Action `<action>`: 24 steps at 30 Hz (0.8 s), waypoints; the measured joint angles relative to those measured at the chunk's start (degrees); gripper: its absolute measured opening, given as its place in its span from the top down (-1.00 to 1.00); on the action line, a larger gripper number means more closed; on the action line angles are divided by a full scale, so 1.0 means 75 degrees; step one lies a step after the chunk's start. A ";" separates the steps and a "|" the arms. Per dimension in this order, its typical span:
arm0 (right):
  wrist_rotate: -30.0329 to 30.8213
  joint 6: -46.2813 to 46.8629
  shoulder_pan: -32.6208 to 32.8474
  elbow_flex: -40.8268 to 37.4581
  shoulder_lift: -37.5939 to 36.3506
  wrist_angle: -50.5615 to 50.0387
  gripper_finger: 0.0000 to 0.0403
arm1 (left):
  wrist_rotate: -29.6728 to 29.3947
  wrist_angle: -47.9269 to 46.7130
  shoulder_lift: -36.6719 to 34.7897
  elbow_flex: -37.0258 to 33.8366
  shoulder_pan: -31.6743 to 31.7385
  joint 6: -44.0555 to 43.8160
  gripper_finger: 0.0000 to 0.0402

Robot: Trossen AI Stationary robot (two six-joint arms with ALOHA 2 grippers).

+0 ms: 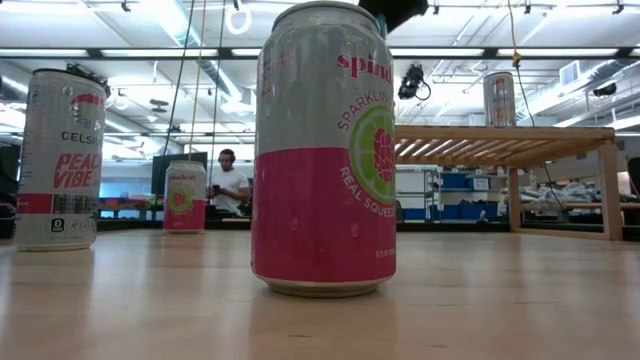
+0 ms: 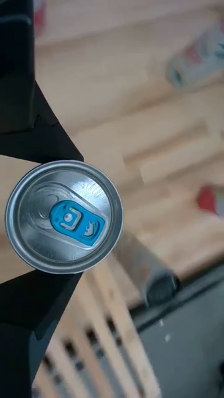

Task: Place canned beverage on shelf
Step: Put the top blue soda can on the shelf

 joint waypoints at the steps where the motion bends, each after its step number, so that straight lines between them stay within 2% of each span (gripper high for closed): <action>1: 0.0068 -0.0006 -0.0086 0.0086 -0.0100 -0.0058 -0.25 | 0.0000 0.0008 0.0000 0.0000 0.0000 0.0000 -0.57; 14: 0.0123 0.0261 -0.1912 0.0213 -0.1931 -0.1020 -0.25 | -0.0003 0.0005 0.0000 0.0000 -0.0002 -0.0192 -0.57; 24: -0.0516 0.0255 -0.3808 0.0213 -0.2590 -0.1235 -0.25 | -0.0003 0.0006 0.0000 0.0000 -0.0001 -0.0187 -0.57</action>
